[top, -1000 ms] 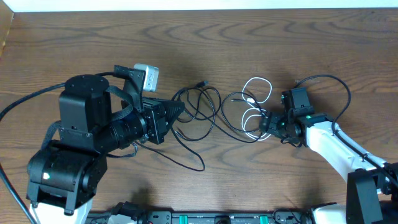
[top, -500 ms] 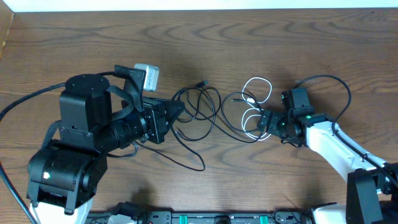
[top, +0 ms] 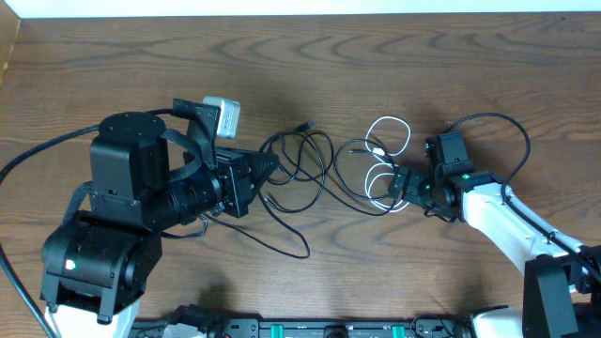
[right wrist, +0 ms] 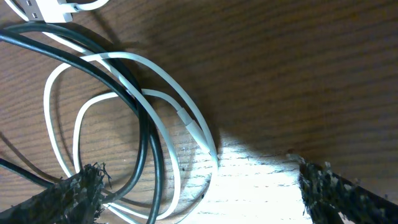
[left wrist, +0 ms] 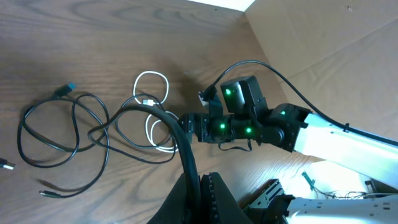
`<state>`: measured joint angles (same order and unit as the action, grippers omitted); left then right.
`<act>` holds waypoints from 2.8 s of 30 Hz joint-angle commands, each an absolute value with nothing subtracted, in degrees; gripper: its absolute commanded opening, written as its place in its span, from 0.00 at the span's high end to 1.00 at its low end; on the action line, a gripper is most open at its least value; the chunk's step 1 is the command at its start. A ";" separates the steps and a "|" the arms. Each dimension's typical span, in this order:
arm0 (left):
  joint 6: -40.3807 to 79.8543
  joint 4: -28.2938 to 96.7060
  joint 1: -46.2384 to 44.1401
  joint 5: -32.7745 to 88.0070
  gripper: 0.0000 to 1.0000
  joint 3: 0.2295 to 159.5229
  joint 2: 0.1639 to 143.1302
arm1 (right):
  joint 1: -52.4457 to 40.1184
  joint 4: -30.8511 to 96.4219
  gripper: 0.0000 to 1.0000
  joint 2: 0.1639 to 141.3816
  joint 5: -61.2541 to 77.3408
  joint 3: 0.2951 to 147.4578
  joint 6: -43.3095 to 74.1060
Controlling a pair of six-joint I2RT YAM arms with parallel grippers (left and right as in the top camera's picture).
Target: Untangle cables
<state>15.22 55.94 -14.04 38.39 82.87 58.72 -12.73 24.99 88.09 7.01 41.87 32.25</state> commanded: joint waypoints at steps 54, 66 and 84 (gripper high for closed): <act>15.55 56.16 -14.22 37.91 0.92 83.59 58.72 | -12.84 25.06 0.01 87.77 6.33 41.56 32.73; 15.55 56.38 -14.22 37.91 0.92 83.59 58.72 | -12.84 24.93 0.01 87.77 6.17 41.56 32.75; 15.55 56.53 -14.22 37.91 0.92 83.59 58.85 | -12.86 15.40 0.01 87.77 15.22 41.56 37.65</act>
<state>15.22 56.53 -14.04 38.37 82.87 58.72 -12.71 13.32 88.09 8.49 41.65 35.09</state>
